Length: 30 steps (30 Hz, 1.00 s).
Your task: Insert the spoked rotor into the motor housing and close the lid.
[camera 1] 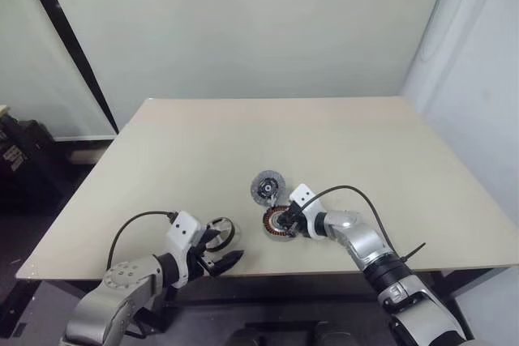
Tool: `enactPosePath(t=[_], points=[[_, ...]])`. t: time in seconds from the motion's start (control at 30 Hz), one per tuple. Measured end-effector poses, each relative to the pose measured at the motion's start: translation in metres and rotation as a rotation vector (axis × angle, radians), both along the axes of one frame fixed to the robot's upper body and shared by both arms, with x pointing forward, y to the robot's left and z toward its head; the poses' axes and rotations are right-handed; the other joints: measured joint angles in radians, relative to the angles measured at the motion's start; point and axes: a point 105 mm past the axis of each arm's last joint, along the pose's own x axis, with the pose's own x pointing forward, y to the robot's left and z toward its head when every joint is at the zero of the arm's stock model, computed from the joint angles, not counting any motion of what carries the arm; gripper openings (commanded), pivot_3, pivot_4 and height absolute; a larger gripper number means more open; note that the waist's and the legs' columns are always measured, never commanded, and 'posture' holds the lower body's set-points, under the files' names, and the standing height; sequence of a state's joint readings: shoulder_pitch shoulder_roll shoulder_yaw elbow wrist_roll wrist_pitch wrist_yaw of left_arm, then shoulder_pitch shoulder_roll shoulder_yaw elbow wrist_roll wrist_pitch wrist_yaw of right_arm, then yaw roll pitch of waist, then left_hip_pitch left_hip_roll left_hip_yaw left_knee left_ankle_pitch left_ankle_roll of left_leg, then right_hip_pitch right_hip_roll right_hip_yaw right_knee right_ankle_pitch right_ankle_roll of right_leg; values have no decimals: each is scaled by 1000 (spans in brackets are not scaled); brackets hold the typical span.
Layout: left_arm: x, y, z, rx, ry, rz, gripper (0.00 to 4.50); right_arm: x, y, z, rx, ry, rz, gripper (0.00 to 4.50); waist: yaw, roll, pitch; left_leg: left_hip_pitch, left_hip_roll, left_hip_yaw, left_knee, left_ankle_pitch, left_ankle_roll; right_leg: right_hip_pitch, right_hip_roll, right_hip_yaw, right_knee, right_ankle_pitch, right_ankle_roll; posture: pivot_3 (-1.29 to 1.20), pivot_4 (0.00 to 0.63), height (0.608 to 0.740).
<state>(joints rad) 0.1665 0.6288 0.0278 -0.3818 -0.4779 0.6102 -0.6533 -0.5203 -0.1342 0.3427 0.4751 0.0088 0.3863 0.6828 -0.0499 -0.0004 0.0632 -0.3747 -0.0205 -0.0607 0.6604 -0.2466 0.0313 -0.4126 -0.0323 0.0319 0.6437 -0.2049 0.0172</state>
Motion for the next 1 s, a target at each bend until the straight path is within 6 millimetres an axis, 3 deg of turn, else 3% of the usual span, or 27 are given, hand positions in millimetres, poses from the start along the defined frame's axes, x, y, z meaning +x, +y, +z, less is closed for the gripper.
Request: enactPosePath(t=[0.73, 1.0], points=[[0, 0, 0, 3, -2, 1, 4500, -1, 2, -1, -1, -2, 10, 730, 0, 0, 0, 2, 0, 0, 0, 0, 0, 1, 0, 0, 0, 0, 0, 0, 0, 740], [2, 1, 1, 16, -11, 1, 4500, -3, 10, 0, 32, 14, 17, 3275, 0, 0, 0, 2, 0, 0, 0, 0, 0, 1, 0, 0, 0, 0, 0, 0, 0, 740]])
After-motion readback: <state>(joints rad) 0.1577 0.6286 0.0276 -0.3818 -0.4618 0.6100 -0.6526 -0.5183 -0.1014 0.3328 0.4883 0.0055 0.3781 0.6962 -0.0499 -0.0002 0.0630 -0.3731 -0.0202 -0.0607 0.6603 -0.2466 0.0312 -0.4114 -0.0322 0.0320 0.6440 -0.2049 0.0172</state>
